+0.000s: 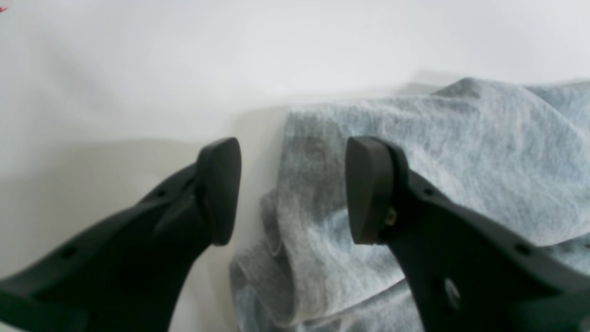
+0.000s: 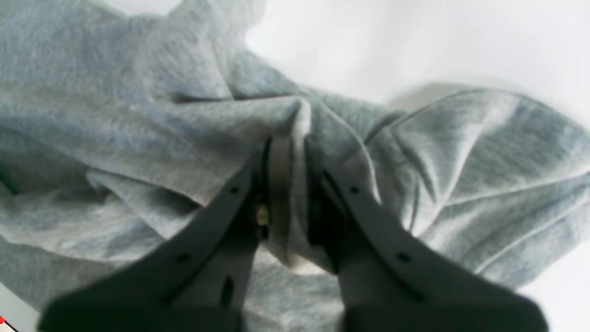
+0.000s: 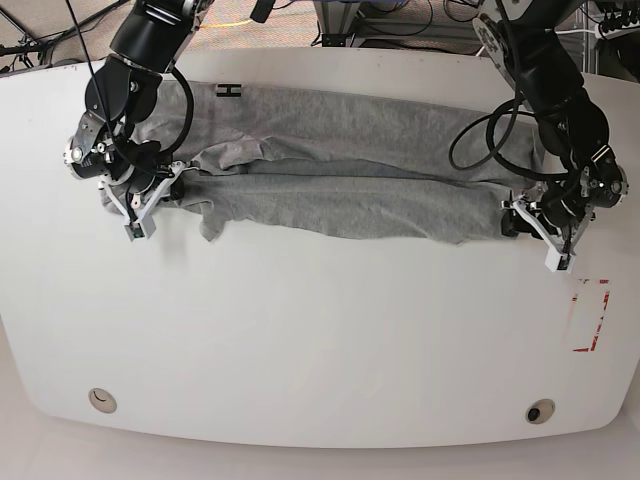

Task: Fold the T-shirt properly
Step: 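Grasp the folded edge of the shirt with both grippers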

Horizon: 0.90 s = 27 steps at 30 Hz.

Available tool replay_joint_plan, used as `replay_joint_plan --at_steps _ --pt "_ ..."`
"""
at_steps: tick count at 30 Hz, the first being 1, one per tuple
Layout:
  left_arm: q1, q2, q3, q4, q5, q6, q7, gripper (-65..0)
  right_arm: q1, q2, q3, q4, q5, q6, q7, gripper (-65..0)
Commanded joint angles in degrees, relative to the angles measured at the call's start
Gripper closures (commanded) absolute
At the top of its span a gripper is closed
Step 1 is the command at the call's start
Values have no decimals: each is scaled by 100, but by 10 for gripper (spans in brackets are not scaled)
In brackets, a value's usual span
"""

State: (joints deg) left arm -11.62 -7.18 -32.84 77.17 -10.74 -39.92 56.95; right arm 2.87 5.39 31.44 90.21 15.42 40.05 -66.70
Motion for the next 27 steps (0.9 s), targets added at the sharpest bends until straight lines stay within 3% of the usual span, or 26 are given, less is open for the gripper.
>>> replay_joint_plan --at_steps 1,12,14,16,18,27 --pt "-144 -60 9 -99 -99 -8 -126 -338 104 72 16 117 71 -5 63 -21" --pt "-364 -69 9 -829 -117 -8 -126 -331 104 72 16 126 71 -5 63 -21" --pt "-364 -69 9 -829 -117 -8 -126 -290 104 72 16 126 71 -5 63 -21" --pt "-364 -69 9 -829 -117 -8 -126 -178 104 72 16 126 71 -5 63 -17" --pt "-381 -60 27 -829 -117 -8 -134 -21 104 72 16 126 71 -5 63 -16" --pt "-328 28 396 -20 -126 -8 -126 0 192 37 16 557 80 -5 63 0"
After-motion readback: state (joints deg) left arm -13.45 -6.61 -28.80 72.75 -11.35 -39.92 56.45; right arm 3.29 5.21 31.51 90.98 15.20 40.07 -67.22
